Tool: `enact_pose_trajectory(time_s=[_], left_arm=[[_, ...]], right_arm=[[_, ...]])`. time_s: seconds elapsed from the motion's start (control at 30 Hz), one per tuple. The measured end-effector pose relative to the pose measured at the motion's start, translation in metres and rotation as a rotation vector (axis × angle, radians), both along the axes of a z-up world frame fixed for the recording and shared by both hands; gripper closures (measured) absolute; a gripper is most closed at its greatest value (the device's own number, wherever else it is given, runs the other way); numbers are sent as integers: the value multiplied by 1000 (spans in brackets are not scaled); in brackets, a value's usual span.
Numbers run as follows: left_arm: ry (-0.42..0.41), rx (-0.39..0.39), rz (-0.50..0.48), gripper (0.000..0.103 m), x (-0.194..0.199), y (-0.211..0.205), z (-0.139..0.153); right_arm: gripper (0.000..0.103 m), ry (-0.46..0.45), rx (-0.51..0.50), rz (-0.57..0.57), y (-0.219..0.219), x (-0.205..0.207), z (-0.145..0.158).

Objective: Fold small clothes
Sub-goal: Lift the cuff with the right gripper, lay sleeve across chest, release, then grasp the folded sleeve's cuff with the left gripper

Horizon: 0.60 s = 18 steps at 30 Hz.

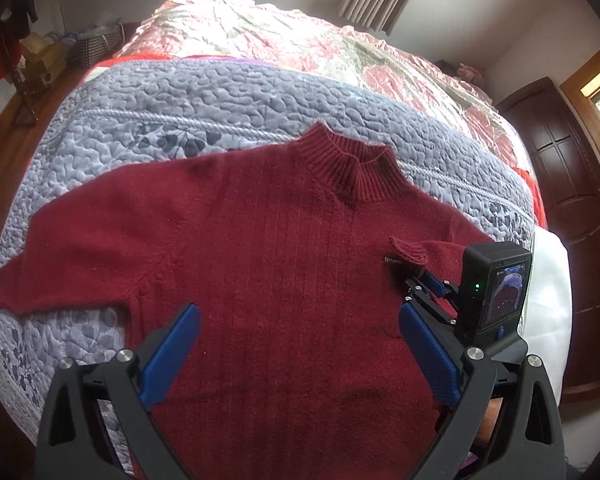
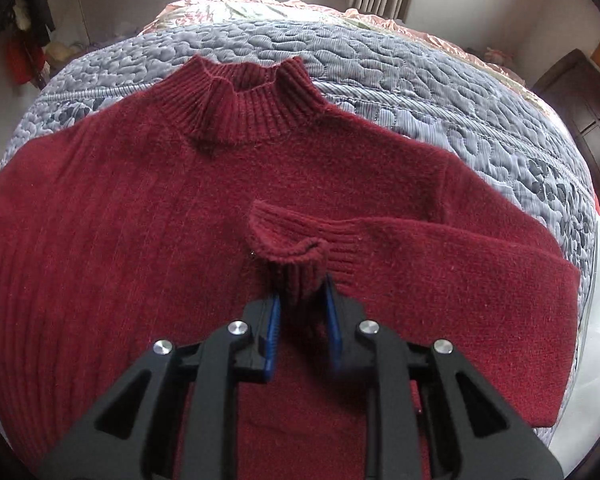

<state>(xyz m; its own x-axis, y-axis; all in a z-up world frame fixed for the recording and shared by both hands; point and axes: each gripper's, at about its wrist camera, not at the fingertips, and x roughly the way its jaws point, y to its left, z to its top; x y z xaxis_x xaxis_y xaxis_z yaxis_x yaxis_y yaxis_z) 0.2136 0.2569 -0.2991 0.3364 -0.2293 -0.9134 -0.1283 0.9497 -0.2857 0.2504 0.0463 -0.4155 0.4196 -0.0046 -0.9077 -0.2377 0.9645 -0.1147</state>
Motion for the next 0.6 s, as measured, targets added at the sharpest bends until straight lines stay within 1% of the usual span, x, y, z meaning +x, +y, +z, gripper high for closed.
enact_pose_trajectory(time_s=[0.1,0.13,0.17,0.27,0.33,0.4,0.47,0.6], left_arm=[[66,-95,-59,4,11,-5,-16],[74,-128,-62,4,15,-6,-19],[78,-162,-64,4,19,-7,-21],[113,-264,-67,4,36,-15,-32],[136,-355,-64,4,49,-23,-42],[165,-467,-74,4,64,-34,-57],[222,-545,-62,4,78,-46,-80],[350,-690,1,4,96,-72,-132]], right_arm=[[72,-7,-12,16,4,-2,-2],[61,-9,-9,21,4,-4,-1],[54,-13,-2,25,4,-7,2],[48,-20,44,17,-4,-25,20],[45,-11,94,-7,-15,-45,31],[44,11,124,-34,-26,-69,40],[43,40,150,-65,-37,-92,47],[42,100,182,-116,-57,-129,49]])
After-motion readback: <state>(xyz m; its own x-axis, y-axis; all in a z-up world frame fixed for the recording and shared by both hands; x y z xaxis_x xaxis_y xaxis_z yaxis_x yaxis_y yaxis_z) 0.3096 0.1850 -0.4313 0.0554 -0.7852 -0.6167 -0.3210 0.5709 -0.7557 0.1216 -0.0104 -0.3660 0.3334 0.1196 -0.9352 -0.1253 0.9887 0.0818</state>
